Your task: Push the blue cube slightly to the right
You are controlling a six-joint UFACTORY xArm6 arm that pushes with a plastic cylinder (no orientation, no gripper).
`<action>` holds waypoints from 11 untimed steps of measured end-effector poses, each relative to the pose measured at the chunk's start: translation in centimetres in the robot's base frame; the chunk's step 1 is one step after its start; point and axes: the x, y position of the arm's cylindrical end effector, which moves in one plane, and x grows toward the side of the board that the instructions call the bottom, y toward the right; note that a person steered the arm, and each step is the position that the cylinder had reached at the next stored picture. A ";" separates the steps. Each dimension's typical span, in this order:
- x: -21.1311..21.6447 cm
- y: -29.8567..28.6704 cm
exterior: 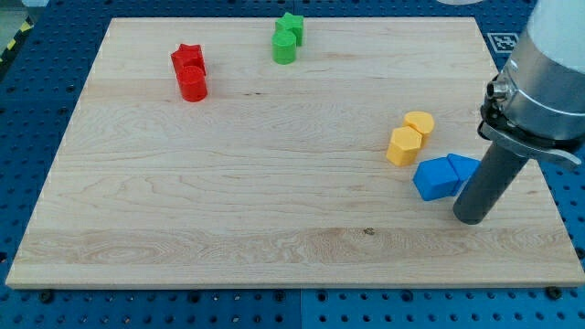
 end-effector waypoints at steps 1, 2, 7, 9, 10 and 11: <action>0.0 -1.6; 0.0 -5.0; -1.2 1.5; -0.4 -3.7; -2.4 -4.4; -2.7 -4.4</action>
